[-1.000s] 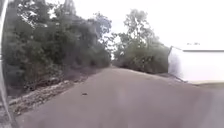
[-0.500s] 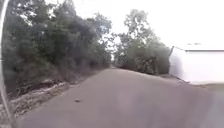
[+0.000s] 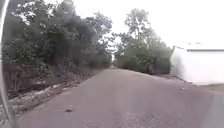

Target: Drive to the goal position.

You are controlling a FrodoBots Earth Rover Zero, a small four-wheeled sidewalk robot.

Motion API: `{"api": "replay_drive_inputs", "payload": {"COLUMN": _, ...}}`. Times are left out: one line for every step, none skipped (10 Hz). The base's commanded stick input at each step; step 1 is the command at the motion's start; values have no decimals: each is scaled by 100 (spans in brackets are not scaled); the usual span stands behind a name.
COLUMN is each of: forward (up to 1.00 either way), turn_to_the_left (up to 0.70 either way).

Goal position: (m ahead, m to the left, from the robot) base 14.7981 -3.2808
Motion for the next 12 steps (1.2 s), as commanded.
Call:
{"api": "replay_drive_inputs", "payload": {"forward": 70, "turn_to_the_left": 0}}
{"api": "replay_drive_inputs", "payload": {"forward": 70, "turn_to_the_left": 0}}
{"api": "replay_drive_inputs", "payload": {"forward": 70, "turn_to_the_left": 0}}
{"api": "replay_drive_inputs", "payload": {"forward": 70, "turn_to_the_left": 0}}
{"api": "replay_drive_inputs", "payload": {"forward": 70, "turn_to_the_left": 0}}
{"api": "replay_drive_inputs", "payload": {"forward": 70, "turn_to_the_left": 0}}
{"api": "replay_drive_inputs", "payload": {"forward": 70, "turn_to_the_left": 0}}
{"api": "replay_drive_inputs", "payload": {"forward": 70, "turn_to_the_left": 0}}
{"api": "replay_drive_inputs", "payload": {"forward": 70, "turn_to_the_left": 0}}
{"api": "replay_drive_inputs", "payload": {"forward": 70, "turn_to_the_left": 0}}
{"api": "replay_drive_inputs", "payload": {"forward": 70, "turn_to_the_left": 0}}
{"api": "replay_drive_inputs", "payload": {"forward": 70, "turn_to_the_left": 0}}
